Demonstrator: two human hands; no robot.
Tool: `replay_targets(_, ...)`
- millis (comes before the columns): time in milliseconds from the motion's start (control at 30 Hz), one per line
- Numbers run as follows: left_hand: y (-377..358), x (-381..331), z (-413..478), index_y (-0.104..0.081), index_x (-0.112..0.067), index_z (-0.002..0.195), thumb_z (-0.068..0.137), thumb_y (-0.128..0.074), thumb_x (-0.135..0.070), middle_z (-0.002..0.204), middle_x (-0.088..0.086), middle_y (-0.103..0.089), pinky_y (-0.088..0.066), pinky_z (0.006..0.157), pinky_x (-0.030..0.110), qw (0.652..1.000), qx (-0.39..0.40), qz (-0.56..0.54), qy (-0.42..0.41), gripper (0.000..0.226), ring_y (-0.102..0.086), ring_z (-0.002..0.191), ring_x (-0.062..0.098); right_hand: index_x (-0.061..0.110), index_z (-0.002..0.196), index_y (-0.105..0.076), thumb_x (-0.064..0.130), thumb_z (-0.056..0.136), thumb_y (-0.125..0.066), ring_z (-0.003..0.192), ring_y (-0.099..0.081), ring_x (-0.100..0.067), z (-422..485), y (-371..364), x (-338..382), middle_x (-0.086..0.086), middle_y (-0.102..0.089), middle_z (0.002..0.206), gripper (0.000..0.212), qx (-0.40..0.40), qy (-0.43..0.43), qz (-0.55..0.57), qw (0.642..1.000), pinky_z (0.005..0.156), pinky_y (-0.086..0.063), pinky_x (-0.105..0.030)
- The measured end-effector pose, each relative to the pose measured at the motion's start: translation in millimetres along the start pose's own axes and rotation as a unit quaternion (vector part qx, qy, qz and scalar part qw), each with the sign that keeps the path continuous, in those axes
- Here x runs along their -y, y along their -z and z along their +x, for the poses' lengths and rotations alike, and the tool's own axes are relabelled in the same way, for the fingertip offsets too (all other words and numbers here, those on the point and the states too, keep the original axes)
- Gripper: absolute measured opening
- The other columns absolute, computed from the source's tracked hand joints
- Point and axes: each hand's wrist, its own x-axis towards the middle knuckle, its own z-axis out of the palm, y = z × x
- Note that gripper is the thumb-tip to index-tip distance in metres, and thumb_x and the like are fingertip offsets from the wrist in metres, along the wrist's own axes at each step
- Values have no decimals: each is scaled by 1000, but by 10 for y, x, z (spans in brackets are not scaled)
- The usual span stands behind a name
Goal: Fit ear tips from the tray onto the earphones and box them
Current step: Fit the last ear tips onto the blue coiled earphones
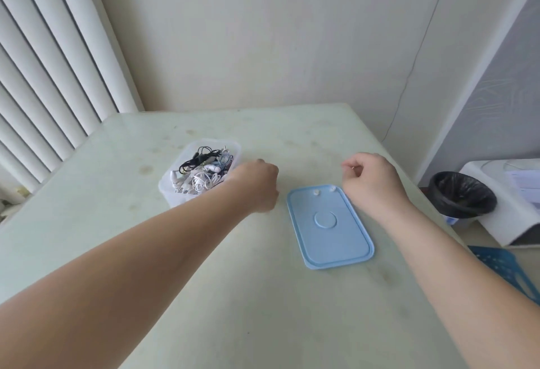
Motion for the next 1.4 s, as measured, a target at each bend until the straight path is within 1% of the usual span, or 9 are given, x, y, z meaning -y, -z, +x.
replay_targets(133,-42,-5,60,-59,-12,115,101,-52,-30,119,14,-57,-47,84,39,999,1,-22,32,24,-58,110,37,18,125,-67,7,88,-55,98,-59,-21,38,16,-210,-1,-54,116,41,69,3,-85,994,94,-51,-37)
replay_targets(267,57,-41,-45,-54,-15,108,87,-54,-17,117,6,-63,-44,66,31,993,35,-104,49,22,-58,92,29,24,127,-67,29,94,-66,98,-61,-22,74,-128,-276,1,-53,113,33,109,22,-95,989,93,-52,-40)
replay_targets(367,96,-86,-243,-54,-21,129,93,-47,-17,111,2,-60,-40,56,26,987,67,-139,40,37,-57,81,22,22,98,-74,24,94,-64,93,-62,-26,104,-222,-269,2,-52,101,11,101,52,-126,985,87,-55,-41)
replay_targets(500,100,-91,-502,-60,-34,125,98,-38,-13,93,-7,-58,-42,53,25,961,99,-255,43,42,-54,66,16,22,74,-68,15,90,-63,84,-63,-24,96,-231,-237,6,-54,89,18,69,62,-123,988,74,-56,-38)
replay_targets(633,30,15,-719,-73,-37,108,96,-41,-7,89,-3,-66,-54,68,33,870,61,-481,90,45,-58,75,22,21,79,-74,14,86,-71,70,-68,-10,-106,-179,-72,8,-73,75,10,46,19,92,994,66,-55,-26)
replay_targets(833,-97,16,-981,-71,-7,92,91,-76,-11,80,6,-68,-59,72,39,716,31,-694,73,6,-68,76,28,4,90,-74,2,84,-78,64,-68,-21,-556,-338,188,-12,-73,75,8,109,-88,383,913,64,-60,-33)
replay_targets(967,-247,-26,-1038,-62,-10,95,97,-72,-21,77,12,-65,-46,52,27,674,-19,-733,89,15,-66,66,29,4,96,-76,0,86,-78,69,-71,-23,-633,-470,190,-13,-74,78,12,121,-85,413,899,73,-62,-39)
replay_targets(1167,-403,-39,-974,-65,-6,124,102,-62,-22,82,14,-67,-52,69,37,569,-7,-821,50,27,-69,79,29,5,100,-78,2,86,-78,77,-76,-26,-660,-482,160,-15,-78,86,14,137,-62,429,891,78,-61,-35)
replay_targets(1400,-466,-34,-934,-63,-5,118,99,-61,-14,92,17,-75,-61,71,35,514,-14,-858,23,21,-77,89,28,-3,99,-72,-4,85,-75,78,-77,-34,-668,-467,208,-22,-77,87,14,161,-68,467,867,82,-62,-43)
